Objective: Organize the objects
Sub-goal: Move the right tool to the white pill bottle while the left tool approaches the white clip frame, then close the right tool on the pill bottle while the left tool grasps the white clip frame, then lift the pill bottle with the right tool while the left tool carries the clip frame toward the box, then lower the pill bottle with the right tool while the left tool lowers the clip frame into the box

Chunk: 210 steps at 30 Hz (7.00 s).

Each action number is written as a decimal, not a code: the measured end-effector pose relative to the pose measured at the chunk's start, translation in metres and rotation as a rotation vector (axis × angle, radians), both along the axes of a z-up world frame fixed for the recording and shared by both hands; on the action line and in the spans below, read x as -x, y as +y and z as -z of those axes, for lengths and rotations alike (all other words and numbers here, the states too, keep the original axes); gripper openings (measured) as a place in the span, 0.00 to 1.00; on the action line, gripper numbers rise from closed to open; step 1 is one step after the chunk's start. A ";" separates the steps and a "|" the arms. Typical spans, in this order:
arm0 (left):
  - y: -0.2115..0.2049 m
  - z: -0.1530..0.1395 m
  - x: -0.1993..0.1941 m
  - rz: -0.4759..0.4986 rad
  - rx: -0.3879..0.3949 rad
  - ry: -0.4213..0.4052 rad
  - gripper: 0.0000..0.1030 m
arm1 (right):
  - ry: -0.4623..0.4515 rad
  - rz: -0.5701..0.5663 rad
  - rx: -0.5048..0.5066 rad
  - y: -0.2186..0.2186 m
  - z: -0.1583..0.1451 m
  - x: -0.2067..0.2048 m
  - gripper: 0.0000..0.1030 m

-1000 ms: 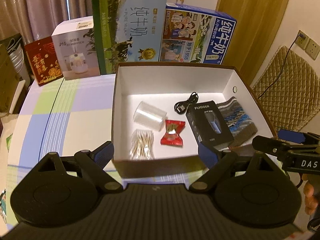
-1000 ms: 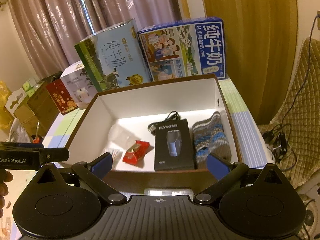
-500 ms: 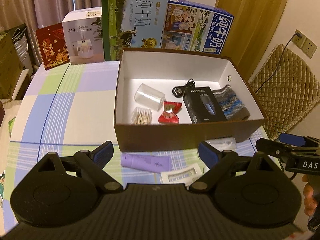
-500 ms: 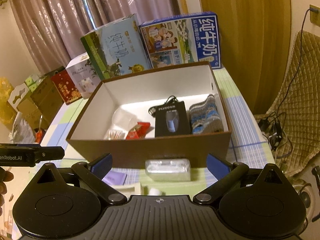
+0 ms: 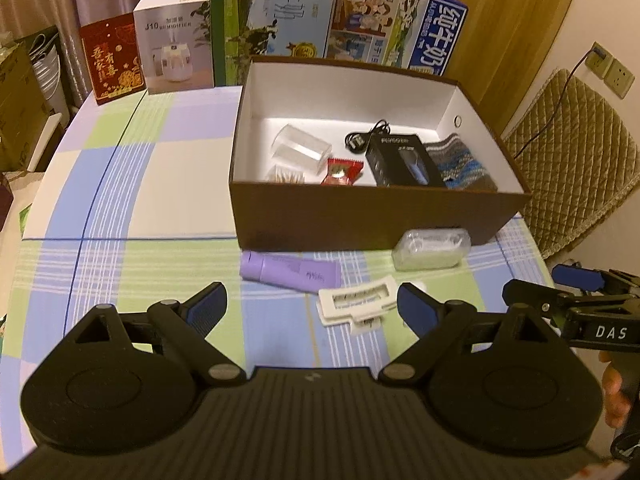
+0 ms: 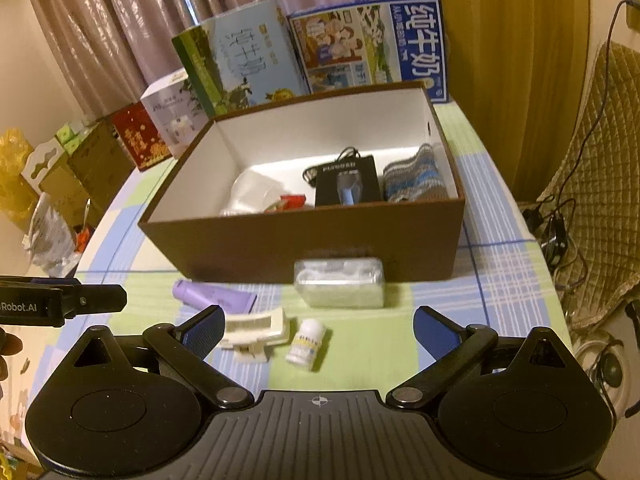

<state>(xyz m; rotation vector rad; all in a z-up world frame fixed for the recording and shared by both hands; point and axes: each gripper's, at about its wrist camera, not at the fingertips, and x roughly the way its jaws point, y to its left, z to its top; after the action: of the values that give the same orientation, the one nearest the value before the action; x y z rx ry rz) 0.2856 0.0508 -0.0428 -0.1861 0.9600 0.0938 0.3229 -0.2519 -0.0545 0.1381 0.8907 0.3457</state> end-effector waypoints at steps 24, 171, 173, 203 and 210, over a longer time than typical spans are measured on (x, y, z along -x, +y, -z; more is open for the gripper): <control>-0.022 0.042 0.013 -0.003 0.018 0.102 0.87 | 0.117 0.009 0.033 -0.009 0.037 0.011 0.95; -0.020 0.048 -0.017 0.025 -0.055 0.036 0.84 | 0.003 -0.223 0.025 0.026 0.038 -0.015 0.23; -0.021 0.043 -0.024 0.037 -0.062 0.020 0.84 | -0.006 -0.219 0.016 0.025 0.032 -0.019 0.23; -0.025 0.000 -0.149 0.139 -0.133 -0.108 0.84 | -0.137 -0.094 -0.014 0.013 -0.014 -0.123 0.23; -0.021 0.002 -0.186 0.142 -0.150 -0.108 0.84 | -0.129 -0.051 -0.010 0.008 -0.009 -0.156 0.23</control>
<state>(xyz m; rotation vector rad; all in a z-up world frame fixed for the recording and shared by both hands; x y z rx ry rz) 0.4714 0.0300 -0.0450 0.0152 0.8524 0.0244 0.4790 -0.2438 -0.0455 0.1013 0.7659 0.4023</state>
